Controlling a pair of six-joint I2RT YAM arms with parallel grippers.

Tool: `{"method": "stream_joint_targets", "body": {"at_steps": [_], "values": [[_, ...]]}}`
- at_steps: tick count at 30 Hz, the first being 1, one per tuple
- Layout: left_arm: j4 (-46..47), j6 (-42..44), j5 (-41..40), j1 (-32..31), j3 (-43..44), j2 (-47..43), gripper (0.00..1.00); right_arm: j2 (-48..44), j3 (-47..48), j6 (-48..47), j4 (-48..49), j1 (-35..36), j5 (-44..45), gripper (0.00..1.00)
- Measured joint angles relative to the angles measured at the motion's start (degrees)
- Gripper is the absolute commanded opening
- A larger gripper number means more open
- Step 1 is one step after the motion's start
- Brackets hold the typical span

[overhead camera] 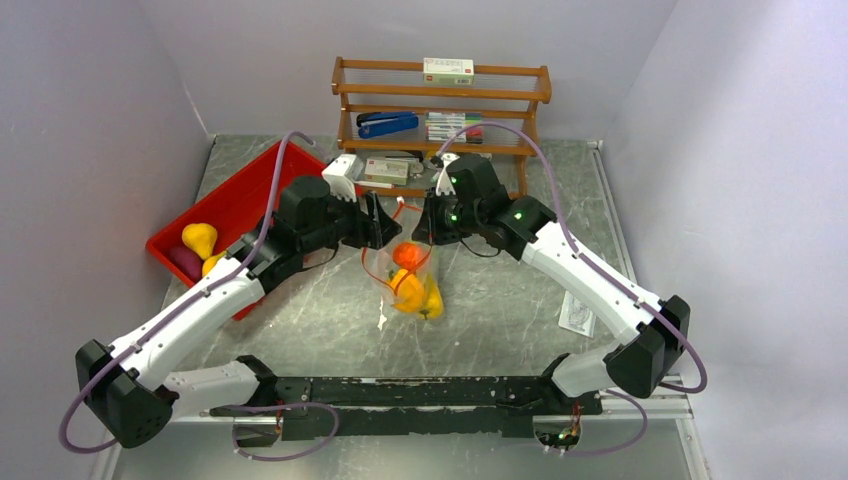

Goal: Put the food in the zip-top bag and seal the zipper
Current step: Place the fake vegetable in the zipper food storage bag, then pick up the fake fruit from the bin.

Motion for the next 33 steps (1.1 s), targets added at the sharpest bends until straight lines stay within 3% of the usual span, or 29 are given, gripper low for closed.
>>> {"method": "stream_joint_targets", "body": {"at_steps": [4, 15, 22, 26, 33], "values": [[-1.8, 0.8, -2.3, 0.0, 1.2, -0.3, 0.73, -0.5, -0.5, 0.1, 0.3, 0.0, 0.0, 0.00], [-7.4, 3.3, -17.4, 0.0, 6.3, -3.1, 1.00, -2.3, -1.6, 0.0, 0.5, 0.0, 0.4, 0.00], [-10.7, 3.0, -28.6, 1.4, 6.9, -1.3, 0.99, -2.8, -1.7, 0.0, 0.5, 0.0, 0.5, 0.00], [-13.9, 0.9, -32.7, 6.2, 9.4, 3.3, 0.99, -3.9, -2.2, 0.0, 1.0, 0.0, 0.4, 0.00], [-19.3, -4.2, -38.1, 20.0, 13.7, 10.7, 0.98, -4.2, -2.2, -1.0, 1.3, 0.0, 0.0, 0.00]]}}
